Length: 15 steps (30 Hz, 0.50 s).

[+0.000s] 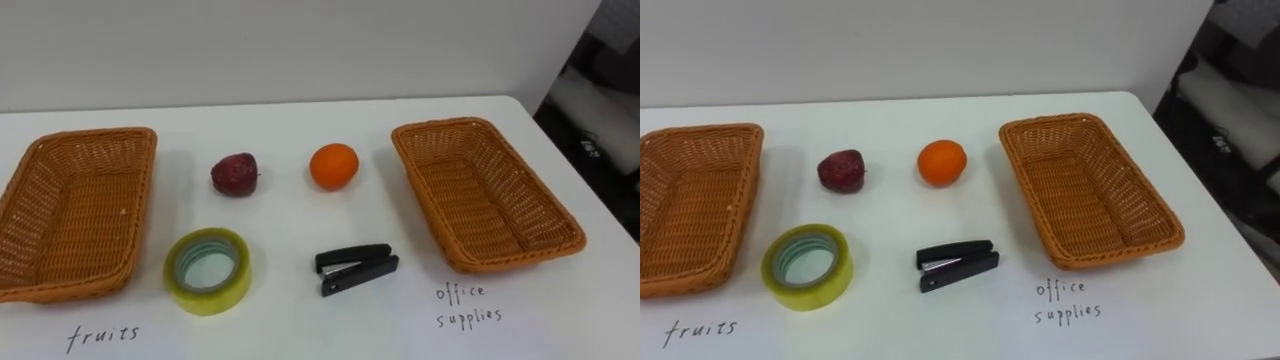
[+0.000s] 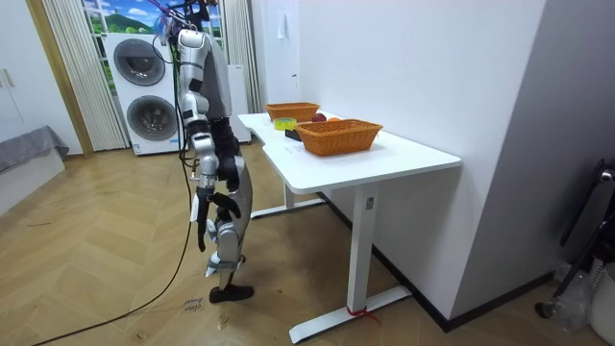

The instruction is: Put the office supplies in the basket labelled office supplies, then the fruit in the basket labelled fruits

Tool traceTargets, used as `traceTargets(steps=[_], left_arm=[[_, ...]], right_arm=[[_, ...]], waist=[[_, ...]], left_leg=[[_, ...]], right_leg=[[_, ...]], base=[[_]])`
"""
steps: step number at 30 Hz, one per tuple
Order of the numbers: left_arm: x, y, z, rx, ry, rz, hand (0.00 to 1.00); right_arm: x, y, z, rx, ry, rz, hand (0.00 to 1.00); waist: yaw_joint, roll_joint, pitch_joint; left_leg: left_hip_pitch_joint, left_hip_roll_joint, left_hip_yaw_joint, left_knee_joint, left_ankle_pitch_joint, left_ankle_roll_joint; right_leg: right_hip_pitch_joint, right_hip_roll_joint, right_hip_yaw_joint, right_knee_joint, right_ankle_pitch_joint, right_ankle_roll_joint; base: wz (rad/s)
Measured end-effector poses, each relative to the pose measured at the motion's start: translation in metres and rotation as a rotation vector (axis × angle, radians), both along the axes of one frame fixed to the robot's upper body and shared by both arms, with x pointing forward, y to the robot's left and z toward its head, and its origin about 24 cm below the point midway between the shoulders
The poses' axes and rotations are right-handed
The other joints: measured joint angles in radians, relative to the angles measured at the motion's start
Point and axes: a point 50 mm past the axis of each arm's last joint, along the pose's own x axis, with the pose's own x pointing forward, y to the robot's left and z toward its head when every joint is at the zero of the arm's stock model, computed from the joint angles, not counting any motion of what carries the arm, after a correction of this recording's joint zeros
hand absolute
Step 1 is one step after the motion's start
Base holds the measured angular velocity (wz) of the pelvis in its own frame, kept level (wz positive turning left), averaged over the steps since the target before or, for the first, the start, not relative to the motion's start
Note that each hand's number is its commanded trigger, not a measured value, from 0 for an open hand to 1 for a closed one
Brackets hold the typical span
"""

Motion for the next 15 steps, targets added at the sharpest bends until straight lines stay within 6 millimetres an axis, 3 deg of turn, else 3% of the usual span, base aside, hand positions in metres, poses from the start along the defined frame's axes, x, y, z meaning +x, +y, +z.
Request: traceTargets(steps=[5, 15], left_arm=[[0.002, 0.002, 0.0, 0.01, -0.008, -0.009, 0.0], [0.006, 0.007, 0.002, 0.045, -0.026, -0.084, 0.0]], right_arm=[[0.034, -0.025, 0.016, -0.17, 0.005, 0.053, 0.0], [0.081, -0.058, 0.056, -0.524, 0.062, 0.194, 0.0]], waist=[[0.006, 0.001, -0.0002], [0.017, 0.004, 0.0011]], left_leg=[[-0.011, 0.001, 0.006, 0.002, 0.0, 0.0], [-0.04, 0.002, 0.01, 0.004, 0.002, 0.0]], right_leg=[[-0.022, 0.0, -0.001, 0.012, 0.0, -0.001], [-0.061, -0.001, -0.002, 0.034, 0.001, -0.001]], base=[[-0.03], [-0.01]])
